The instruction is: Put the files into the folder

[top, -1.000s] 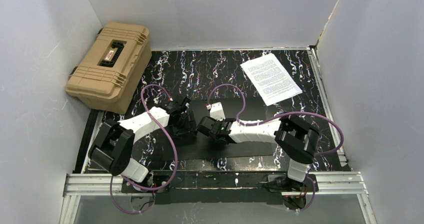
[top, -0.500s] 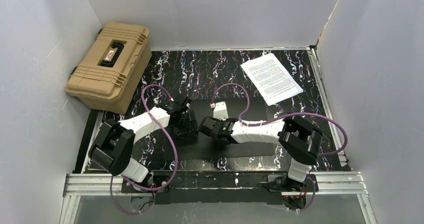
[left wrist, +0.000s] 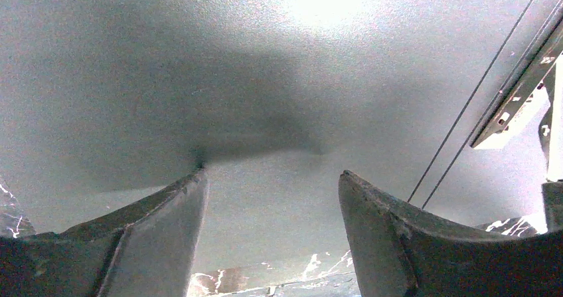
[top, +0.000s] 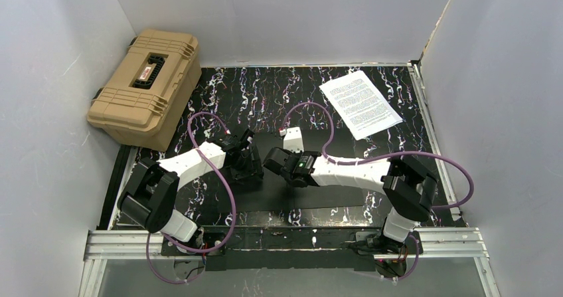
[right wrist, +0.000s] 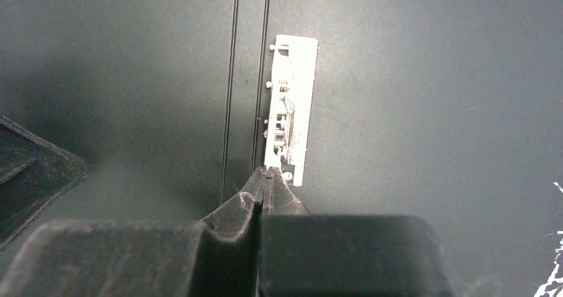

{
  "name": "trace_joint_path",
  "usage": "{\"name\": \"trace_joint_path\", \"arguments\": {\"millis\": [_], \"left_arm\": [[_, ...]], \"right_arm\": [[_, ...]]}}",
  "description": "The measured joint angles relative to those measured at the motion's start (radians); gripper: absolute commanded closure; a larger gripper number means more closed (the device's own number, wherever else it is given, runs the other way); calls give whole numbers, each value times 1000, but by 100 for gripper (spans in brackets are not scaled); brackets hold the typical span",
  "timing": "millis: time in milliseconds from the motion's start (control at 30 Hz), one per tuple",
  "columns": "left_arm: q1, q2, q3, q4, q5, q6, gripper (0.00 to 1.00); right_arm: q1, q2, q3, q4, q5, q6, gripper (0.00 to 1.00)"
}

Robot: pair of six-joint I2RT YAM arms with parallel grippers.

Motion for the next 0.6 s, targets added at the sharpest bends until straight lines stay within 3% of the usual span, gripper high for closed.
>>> {"name": "trace_joint_path", "arguments": {"millis": [367, 600], "left_arm": [[0, -13, -12, 10, 0, 0, 30], [0, -19, -19, 19, 2, 0, 30]], "right_arm": [[-25, -18, 56, -58, 11, -60, 99], [-72, -131, 55, -72, 2, -74, 99]]}}
